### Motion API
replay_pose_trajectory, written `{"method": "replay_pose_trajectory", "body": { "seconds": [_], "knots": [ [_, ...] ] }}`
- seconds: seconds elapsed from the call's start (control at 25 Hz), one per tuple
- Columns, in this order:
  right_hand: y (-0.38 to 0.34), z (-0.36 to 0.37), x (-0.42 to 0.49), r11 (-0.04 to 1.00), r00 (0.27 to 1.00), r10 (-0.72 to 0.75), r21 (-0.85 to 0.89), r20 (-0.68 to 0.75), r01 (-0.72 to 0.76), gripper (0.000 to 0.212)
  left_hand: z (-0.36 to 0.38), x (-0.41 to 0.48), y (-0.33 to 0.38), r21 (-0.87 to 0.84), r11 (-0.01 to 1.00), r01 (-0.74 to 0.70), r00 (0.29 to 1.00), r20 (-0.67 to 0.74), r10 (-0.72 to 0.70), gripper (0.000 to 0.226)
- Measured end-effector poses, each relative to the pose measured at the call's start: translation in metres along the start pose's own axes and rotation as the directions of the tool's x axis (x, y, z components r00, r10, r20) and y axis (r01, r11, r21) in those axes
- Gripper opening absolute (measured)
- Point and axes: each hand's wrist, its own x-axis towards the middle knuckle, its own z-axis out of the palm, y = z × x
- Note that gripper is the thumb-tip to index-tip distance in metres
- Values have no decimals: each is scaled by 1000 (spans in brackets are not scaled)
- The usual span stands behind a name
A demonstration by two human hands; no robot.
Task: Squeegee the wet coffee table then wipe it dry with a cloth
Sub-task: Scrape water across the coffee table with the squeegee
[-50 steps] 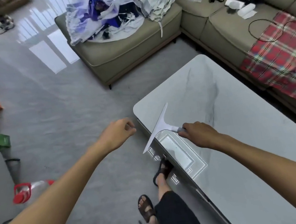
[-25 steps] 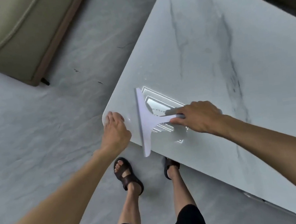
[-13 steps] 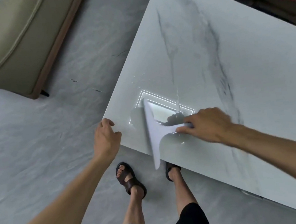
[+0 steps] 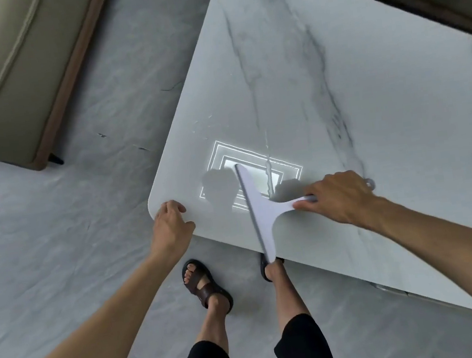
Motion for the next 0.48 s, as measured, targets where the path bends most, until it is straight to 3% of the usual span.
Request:
{"method": "replay_pose_trajectory", "body": {
  "seconds": [0.12,0.24,0.32,0.4,0.48],
  "knots": [
    [44,-10,-25,989,989,148,-27,1,-148,54,-6,0,12,-47,999,-27,1000,-7,26,26],
    [39,-30,-32,985,985,167,-38,-36,-168,55,-23,-4,11,-120,992,-26,999,-38,22,9],
    [6,-41,-20,997,995,74,19,-59,-73,53,-37,-8,4,-108,994,1,995,-98,-11,6],
    [-45,-46,4,993,994,-91,72,-60,95,41,-49,-9,-5,-111,992,55,985,-159,-72,5],
    [-101,-48,37,968,969,-243,51,-47,245,43,-57,-4,-16,-99,988,118,970,-203,-136,4]
  ]
}}
